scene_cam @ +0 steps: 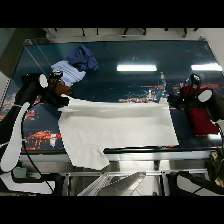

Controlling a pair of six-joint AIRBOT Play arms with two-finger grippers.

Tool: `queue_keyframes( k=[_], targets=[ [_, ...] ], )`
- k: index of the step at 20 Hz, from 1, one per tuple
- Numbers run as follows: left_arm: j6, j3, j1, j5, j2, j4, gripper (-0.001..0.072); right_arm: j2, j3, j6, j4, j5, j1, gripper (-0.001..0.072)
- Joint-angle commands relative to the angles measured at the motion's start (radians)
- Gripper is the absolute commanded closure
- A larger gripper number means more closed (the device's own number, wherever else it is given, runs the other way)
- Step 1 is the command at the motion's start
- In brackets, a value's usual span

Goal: Fold the shirts.

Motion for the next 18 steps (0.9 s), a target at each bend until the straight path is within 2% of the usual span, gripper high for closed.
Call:
queue_keyframes(
  k=[1,6,9,12,16,17,18],
  targets=[
    [-0.007,-0.141,0.003,0.051,0.125,-0.012,0.0697,0.018,-0.002,0.046,-0.055,0.151,-0.006,0.0693],
    [0.004,-0.303,0.003,0.158,0.188,-0.162,0.0697,-0.002,-0.002,0.112,-0.057,0.161,-0.006,0.0693],
    [0.004,-0.369,0.003,0.159,0.188,-0.171,0.0697,-0.051,-0.002,0.115,-0.057,0.18,-0.006,0.0693],
    [0.003,-0.41,0.003,0.162,0.188,-0.172,0.0696,-0.108,-0.002,0.186,-0.059,0.215,-0.006,0.0693],
    [0.003,-0.415,0.003,0.161,0.189,-0.187,0.0696,-0.117,-0.002,0.185,-0.057,0.224,-0.008,0.0691],
    [0.003,-0.415,0.003,0.16,0.189,-0.189,0.0695,-0.113,-0.001,0.181,-0.056,0.233,-0.008,0.0633],
    [0.003,-0.409,0.003,0.145,0.189,-0.189,0.0527,-0.104,0.008,0.167,-0.057,0.266,-0.008,0.0257]
  ],
)
